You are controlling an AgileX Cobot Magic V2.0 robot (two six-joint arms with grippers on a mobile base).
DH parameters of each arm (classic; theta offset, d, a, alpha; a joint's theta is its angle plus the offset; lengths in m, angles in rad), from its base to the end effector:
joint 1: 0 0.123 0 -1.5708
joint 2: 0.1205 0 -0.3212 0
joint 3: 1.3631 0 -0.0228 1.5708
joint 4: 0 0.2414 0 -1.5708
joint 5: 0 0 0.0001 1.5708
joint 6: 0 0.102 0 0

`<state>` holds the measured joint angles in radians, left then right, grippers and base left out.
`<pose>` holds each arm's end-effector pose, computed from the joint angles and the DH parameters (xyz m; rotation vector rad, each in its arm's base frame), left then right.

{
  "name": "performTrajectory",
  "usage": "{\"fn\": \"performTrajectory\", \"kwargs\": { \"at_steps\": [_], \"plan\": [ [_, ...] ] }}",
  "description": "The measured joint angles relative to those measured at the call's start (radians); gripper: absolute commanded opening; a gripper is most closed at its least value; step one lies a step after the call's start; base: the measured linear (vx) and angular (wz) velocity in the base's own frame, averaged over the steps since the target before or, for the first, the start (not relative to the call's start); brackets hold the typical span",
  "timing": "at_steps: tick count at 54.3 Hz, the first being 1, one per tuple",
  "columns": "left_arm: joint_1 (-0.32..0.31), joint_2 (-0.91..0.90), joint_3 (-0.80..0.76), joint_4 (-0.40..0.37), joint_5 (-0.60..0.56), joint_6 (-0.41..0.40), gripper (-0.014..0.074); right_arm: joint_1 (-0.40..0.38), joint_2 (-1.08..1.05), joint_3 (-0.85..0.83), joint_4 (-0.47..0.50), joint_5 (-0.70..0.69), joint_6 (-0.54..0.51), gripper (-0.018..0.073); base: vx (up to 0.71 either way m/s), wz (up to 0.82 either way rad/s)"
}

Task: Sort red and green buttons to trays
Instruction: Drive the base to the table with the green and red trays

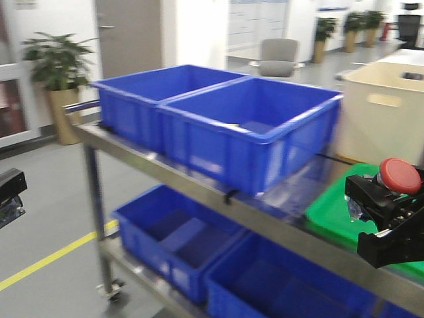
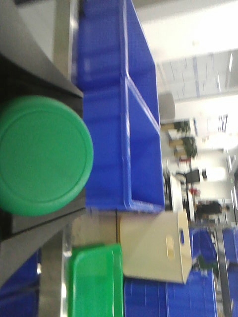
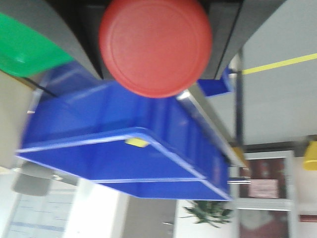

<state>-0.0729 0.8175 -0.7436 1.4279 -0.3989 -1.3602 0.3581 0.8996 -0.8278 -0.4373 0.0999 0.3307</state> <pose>0.1418 -0.0496 0.4149 0.4120 1.4537 -0.3089 0.1650 0.0571 0.4155 -0.3465 1.6114 0.1586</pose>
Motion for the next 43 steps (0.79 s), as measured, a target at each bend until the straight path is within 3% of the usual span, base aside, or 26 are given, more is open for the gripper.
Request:
{"fn": "performTrajectory", "kwargs": {
  "at_steps": [43],
  "plan": [
    [0.0, 0.0, 0.0, 0.0, -0.001, 0.0, -0.0006, 0.0, 0.0, 0.0, 0.0, 0.0, 0.0, -0.0009, 0.17, -0.61]
  ]
}}
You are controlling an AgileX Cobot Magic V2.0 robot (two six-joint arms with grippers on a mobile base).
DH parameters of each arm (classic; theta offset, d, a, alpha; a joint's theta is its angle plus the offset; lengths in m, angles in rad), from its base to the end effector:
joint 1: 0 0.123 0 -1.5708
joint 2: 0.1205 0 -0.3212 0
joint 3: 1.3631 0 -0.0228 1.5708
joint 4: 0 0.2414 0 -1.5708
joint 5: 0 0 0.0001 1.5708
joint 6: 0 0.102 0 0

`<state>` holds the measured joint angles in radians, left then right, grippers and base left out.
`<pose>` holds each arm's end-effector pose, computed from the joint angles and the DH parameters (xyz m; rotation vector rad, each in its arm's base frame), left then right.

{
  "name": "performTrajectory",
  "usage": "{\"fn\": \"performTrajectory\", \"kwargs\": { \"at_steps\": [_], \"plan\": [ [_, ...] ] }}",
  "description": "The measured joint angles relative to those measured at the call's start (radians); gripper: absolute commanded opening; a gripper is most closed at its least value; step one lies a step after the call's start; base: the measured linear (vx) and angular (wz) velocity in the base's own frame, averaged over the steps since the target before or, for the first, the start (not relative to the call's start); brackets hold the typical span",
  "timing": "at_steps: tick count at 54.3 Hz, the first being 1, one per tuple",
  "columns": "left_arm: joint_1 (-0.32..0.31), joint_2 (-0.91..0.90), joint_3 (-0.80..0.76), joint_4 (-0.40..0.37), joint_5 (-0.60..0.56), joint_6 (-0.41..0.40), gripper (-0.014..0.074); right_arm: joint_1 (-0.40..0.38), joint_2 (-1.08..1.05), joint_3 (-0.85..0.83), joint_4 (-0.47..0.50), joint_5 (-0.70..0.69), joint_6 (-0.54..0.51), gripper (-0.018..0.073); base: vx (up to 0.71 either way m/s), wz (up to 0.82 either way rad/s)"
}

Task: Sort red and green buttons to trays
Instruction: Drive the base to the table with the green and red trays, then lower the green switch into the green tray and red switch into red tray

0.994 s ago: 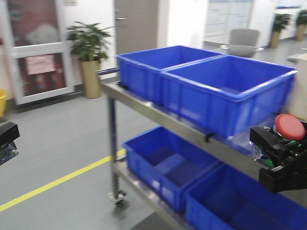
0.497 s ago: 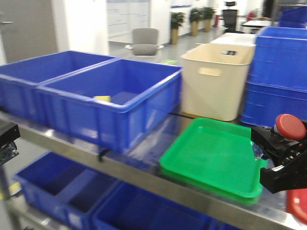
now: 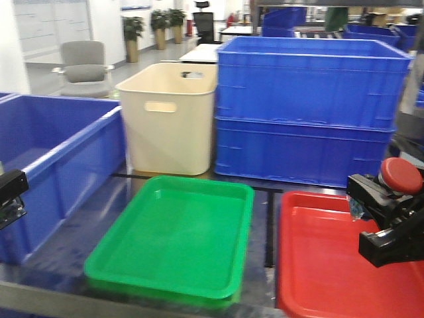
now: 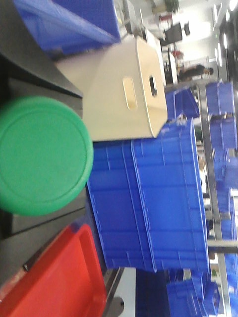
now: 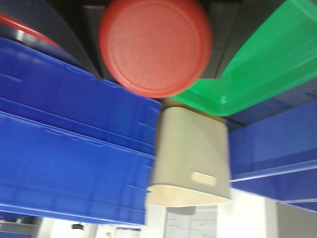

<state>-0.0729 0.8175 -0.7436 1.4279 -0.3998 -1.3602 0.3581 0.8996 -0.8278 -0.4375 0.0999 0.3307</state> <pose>0.1418 -0.0497 0.4149 0.4127 1.4534 -0.3096 0.1650 0.0571 0.4155 -0.3466 1.6114 0.1584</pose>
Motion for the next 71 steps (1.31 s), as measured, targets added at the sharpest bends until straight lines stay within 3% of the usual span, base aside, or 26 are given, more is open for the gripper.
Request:
{"fn": "performTrajectory", "kwargs": {
  "at_steps": [71],
  "plan": [
    [0.0, 0.0, 0.0, 0.0, -0.001, 0.0, -0.0006, 0.0, 0.0, 0.0, 0.0, 0.0, 0.0, -0.0009, 0.06, -0.17]
  ]
}}
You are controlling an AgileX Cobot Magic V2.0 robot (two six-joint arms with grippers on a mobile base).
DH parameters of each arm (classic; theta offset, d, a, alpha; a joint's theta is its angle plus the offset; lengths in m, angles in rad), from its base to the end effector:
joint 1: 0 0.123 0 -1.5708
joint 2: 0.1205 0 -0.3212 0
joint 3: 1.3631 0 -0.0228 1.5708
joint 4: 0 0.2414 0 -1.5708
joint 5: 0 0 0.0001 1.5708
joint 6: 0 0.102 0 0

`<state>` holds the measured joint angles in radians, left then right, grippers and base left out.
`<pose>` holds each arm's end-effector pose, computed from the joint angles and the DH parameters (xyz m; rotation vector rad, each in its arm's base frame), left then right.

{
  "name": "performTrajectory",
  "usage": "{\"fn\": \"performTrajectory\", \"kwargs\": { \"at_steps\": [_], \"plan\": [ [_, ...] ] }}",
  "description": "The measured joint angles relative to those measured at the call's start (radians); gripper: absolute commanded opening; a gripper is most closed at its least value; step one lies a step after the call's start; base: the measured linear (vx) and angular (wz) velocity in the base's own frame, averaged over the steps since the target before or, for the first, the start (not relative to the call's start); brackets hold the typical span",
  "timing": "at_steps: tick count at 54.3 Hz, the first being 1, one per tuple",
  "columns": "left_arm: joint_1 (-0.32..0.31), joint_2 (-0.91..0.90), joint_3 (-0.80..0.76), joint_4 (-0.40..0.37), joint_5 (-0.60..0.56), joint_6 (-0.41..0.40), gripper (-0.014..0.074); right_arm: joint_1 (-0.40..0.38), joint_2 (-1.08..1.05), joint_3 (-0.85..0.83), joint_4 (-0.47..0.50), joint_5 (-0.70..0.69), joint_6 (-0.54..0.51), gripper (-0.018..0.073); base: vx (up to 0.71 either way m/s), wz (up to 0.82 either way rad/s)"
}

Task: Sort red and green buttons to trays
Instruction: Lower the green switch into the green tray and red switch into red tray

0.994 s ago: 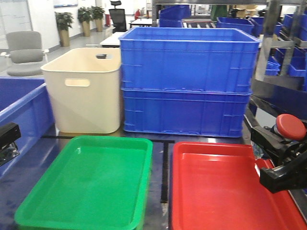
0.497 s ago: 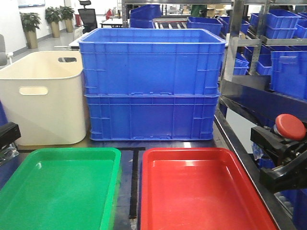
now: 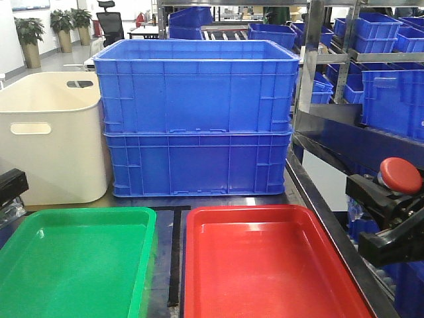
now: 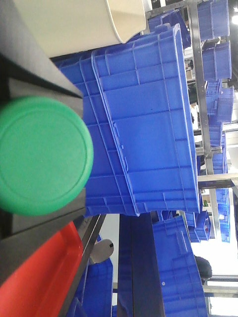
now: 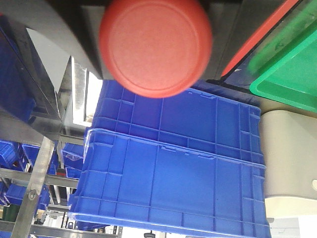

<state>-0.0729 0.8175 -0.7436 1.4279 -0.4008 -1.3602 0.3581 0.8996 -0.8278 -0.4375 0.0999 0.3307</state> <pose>0.1417 -0.0498 0.4149 0.4134 1.4531 -0.3104 0.1650 0.0571 0.4155 -0.3466 1.6114 0.1584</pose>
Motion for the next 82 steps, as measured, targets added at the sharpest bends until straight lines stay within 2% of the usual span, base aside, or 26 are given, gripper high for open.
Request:
{"fn": "performTrajectory", "kwargs": {
  "at_steps": [46, 59, 63, 71, 82],
  "plan": [
    [0.0, 0.0, 0.0, 0.0, 0.015, 0.0, -0.0006, 0.0, 0.003, 0.0, 0.0, -0.012, 0.0, -0.0009, 0.0, 0.0],
    [0.0, 0.059, 0.0, -0.016, 0.215, 0.0, -0.0006, 0.0, 0.152, 0.0, -0.008, -0.268, 0.005, -0.0009, 0.0, 0.0],
    [0.0, 0.111, 0.0, -0.019, 0.212, 0.0, -0.0006, 0.0, 0.223, 0.0, -0.011, -0.324, 0.006, -0.0009, 0.0, 0.0],
    [0.0, 0.248, 0.0, -0.019, 0.117, 0.001, -0.0002, 0.0, 0.357, 0.0, -0.014, -0.404, 0.008, -0.0007, 0.0, 0.0],
    [0.0, 0.418, 0.0, -0.019, 0.141, 0.001, 0.0039, 0.0, 0.507, 0.0, -0.017, -0.452, 0.008, 0.0001, 0.0, 0.0]
  ]
}}
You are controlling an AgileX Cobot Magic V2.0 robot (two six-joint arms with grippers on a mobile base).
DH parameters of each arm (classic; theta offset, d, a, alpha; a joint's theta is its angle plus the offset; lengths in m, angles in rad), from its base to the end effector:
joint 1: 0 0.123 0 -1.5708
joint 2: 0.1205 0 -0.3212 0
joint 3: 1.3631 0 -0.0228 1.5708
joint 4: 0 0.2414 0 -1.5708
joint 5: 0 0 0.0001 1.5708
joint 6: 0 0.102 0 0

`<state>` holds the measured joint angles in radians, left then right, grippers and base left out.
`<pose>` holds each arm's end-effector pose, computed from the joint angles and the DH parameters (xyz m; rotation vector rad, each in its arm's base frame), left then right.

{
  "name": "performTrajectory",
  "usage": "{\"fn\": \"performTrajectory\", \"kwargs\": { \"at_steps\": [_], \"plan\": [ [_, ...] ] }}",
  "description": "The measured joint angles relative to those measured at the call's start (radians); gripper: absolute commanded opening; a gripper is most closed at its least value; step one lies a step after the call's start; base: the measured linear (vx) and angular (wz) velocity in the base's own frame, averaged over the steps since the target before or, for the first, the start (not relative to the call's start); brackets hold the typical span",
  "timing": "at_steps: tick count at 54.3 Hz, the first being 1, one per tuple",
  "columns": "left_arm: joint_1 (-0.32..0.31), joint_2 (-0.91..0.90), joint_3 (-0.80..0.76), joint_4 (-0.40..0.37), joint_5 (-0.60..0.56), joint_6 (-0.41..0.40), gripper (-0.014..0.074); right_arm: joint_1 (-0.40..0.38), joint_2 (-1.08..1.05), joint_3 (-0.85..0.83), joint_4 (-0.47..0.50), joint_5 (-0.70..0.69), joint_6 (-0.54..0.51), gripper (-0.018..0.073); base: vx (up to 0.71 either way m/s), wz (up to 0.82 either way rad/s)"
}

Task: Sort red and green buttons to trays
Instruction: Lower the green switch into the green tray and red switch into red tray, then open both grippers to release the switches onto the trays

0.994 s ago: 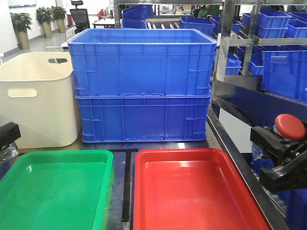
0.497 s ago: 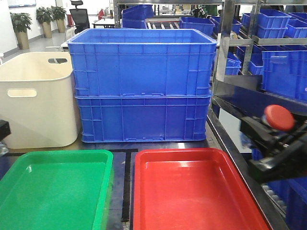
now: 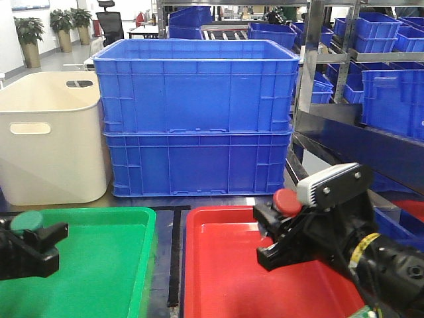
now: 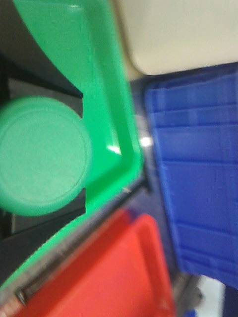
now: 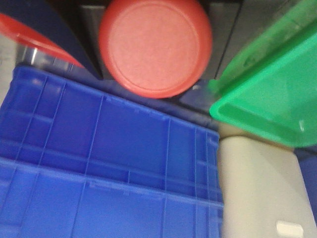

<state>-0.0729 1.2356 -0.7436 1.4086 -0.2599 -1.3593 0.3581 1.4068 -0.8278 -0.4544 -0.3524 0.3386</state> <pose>0.2522 -0.0443 0.3278 0.2829 1.9086 -0.2671 0.2839 0.1227 0.3326 -0.4989 1.6802 0.3277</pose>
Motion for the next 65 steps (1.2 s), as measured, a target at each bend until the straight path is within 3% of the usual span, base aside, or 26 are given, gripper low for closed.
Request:
{"fn": "performTrajectory", "kwargs": {
  "at_steps": [16, 27, 40, 52, 65],
  "plan": [
    [0.0, 0.17, 0.0, 0.0, 0.013, 0.0, 0.0162, 0.0, 0.129, 0.0, -0.001, -0.039, 0.0, 0.0022, 0.0, 0.0],
    [0.0, 0.204, 0.0, 0.0, 0.0, 0.0, 0.031, 0.0, 0.188, -0.001, -0.001, -0.044, 0.0, 0.0076, 0.0, 0.0],
    [0.0, 0.204, -0.008, 0.0, -0.008, 0.022, 0.0481, 0.0, 0.208, -0.001, -0.001, -0.01, 0.0, 0.0272, 0.0, 0.0],
    [0.0, 0.204, -0.008, 0.0, -0.044, 0.026, 0.0531, 0.0, 0.226, -0.001, -0.001, 0.022, 0.0, 0.0529, 0.0, 0.0],
    [0.0, 0.201, -0.008, 0.0, -0.061, 0.026, 0.0531, 0.0, 0.216, -0.006, 0.0, -0.001, 0.0, 0.0588, 0.0, 0.0]
  ]
}}
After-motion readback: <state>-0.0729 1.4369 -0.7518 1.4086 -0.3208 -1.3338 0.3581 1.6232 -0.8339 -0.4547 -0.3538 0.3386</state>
